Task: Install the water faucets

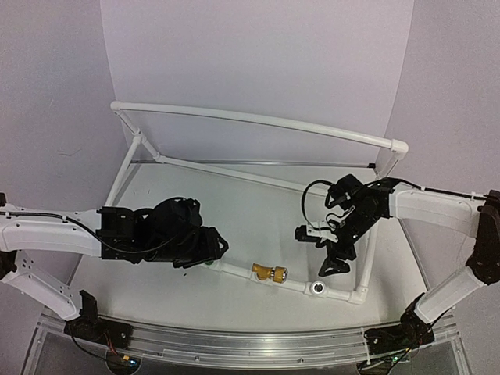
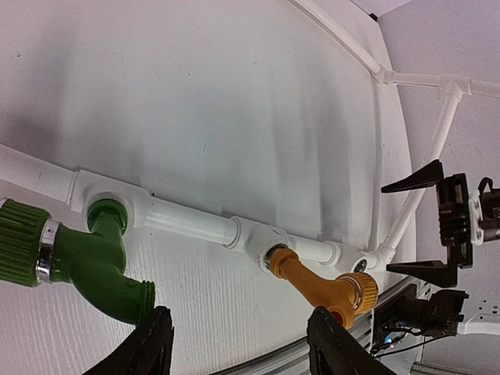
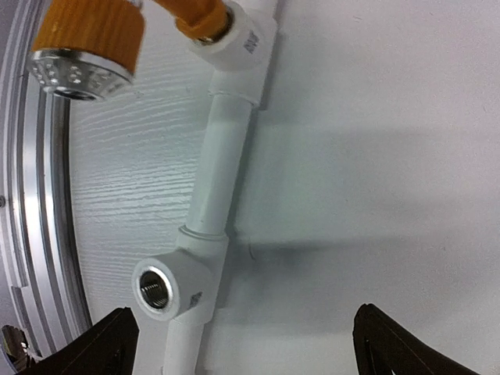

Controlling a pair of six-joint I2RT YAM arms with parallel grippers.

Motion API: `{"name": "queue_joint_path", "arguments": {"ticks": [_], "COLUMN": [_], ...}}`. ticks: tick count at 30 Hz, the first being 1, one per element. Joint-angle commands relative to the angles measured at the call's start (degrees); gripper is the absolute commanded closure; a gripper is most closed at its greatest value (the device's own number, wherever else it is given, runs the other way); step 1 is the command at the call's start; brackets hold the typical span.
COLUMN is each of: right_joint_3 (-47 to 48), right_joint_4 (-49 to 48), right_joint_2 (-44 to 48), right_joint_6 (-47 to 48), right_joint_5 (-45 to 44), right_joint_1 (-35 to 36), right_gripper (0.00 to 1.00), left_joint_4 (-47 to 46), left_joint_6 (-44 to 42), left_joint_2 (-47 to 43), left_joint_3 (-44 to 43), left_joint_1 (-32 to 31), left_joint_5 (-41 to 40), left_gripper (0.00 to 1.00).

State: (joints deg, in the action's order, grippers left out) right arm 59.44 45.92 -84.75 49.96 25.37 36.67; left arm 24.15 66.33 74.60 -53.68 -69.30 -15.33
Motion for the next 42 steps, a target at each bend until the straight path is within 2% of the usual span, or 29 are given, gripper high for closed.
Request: {"name": "queue_joint_path", "arguments": {"ticks": [1, 4, 9, 19, 25, 30, 35, 39, 42], "right_joint_3": [3.83, 5.91, 5.97, 5.99, 7.36, 5.97, 7.42, 5.28, 3.4], "right_joint_4": [-1.5, -1.35, -0.41, 3.7, 7.76, 9.86, 18.62, 19.35, 17.43], "right_joint_2": [1.28, 1.28, 1.37, 0.69, -1.38, 2.43, 5.08, 8.02, 7.96], "right_joint_6": [-2.97, -4.01, -2.16, 6.68, 9.91, 14.59, 18.8, 19.89, 17.37], "right_joint_5": [1.75, 1.92, -1.38, -7.61, -9.5, -8.95, -5.09, -9.87, -13.9], "right_joint_1": [-7.16, -10.64, -17.54, -32.81, -38.85, -39.92, -39.92, -39.92, -39.92], "right_gripper": [0.03, 0.03, 0.04, 0.06, 0.08, 0.08, 0.1, 0.1, 0.1], "left_joint_4": [2.62, 5.42, 4.34, 7.81, 8.07, 8.13, 6.07, 4.92, 4.59], "left_joint_6": [2.5, 4.64, 5.85, 7.08, 5.84, 6.1, 6.02, 3.75, 2.03], "left_joint_2": [1.59, 5.13, 6.03, 9.05, 10.36, 11.4, 10.02, 9.52, 9.99], "left_joint_3": [-2.0, -2.84, -1.99, -3.32, -4.85, -4.96, -3.46, -3.65, -4.55], "left_joint_1": [0.16, 0.14, 0.09, 1.15, 1.66, 1.78, 4.29, 6.58, 7.42], "left_joint_5": [-1.74, -0.47, -0.18, -2.15, -1.91, -2.32, -3.46, -4.4, -4.52], "left_gripper": [0.41, 0.41, 0.41, 0.35, 0.35, 0.35, 0.38, 0.4, 0.41]}}
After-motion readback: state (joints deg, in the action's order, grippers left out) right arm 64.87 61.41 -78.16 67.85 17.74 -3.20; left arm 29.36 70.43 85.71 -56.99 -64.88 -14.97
